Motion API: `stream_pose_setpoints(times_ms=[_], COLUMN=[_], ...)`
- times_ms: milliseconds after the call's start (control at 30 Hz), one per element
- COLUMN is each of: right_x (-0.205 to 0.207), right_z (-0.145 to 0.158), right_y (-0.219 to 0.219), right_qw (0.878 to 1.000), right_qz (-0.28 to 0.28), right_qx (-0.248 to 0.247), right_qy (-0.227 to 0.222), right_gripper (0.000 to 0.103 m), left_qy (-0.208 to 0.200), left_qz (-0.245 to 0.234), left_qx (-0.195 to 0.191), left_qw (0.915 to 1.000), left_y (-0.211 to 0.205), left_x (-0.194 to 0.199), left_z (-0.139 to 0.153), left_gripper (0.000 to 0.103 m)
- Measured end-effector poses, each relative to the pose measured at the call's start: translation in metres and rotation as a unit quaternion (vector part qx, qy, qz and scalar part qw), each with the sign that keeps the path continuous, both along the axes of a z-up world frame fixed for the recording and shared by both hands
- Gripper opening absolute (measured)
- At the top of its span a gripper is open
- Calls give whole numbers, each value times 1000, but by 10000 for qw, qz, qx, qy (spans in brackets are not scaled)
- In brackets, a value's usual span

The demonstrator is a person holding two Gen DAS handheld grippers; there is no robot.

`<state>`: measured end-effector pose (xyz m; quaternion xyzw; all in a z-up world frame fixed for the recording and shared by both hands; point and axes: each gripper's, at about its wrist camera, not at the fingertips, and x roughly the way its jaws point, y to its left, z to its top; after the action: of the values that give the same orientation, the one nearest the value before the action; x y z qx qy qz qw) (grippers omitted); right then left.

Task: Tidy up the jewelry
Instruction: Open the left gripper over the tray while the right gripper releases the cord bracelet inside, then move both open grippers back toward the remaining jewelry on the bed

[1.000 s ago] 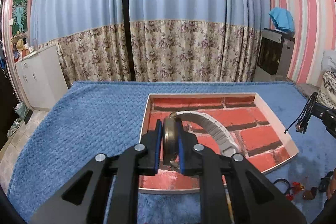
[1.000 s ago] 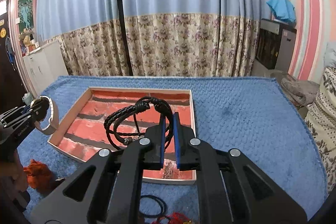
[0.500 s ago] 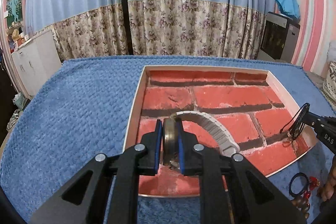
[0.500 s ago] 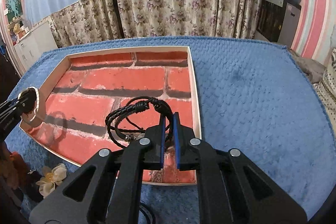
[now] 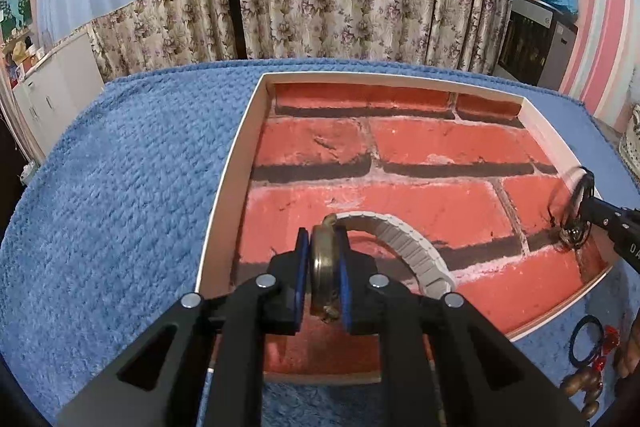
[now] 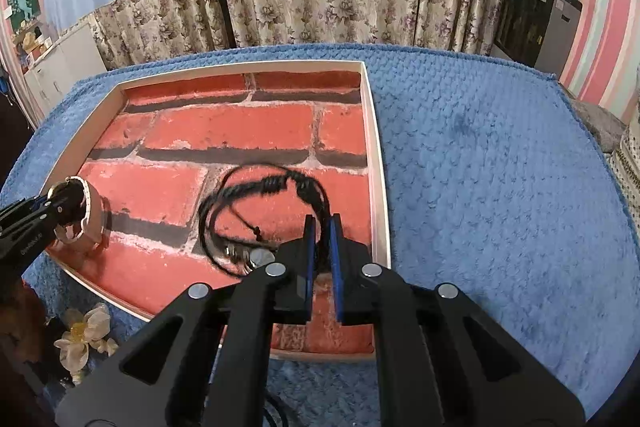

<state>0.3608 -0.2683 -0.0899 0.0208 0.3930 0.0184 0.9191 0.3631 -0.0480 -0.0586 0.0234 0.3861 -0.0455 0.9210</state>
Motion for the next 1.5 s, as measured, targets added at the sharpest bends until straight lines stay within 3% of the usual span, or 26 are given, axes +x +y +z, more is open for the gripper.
stream_pose_setpoints(times_ms=[267,300,400,433,500,700,1000,1233,1500], right_x=[0,1,-2,-4,-7,-19,-79,-147,-220], right_z=[-5,-6,-3,0,4,28,83,90,78], right_y=[5,5,5,5,5,-4,-20,-34,-54], right_qw=[9999,9999,9999,9999,9999,9996,9938,9898,9872], right_qz=[70,90,92,98,81,-17,-32,-19,-236], right_qx=[-85,-94,-72,-52,-81,-3,127,224,224], right_qy=[17,44,40,3,-45,-283,-1100,-1407,-1563], right_gripper=[8,12,35,36,41,41,54,59,60], left_qy=[3,-10,-171,-294,-395,-558,-987,-1266,-1447], left_qz=[-90,-110,-140,-105,-25,-64,27,53,275], left_qx=[41,34,42,45,120,81,-96,-32,207], left_qw=[10000,9999,9997,9995,9991,9984,9951,9919,9889], left_y=[0,0,-1,1,3,6,19,37,67], left_x=[1,1,-1,-4,-7,-16,-64,-128,-197], left_z=[0,0,9,14,22,44,88,102,97], left_gripper=[16,16,48,56,56,56,57,58,58])
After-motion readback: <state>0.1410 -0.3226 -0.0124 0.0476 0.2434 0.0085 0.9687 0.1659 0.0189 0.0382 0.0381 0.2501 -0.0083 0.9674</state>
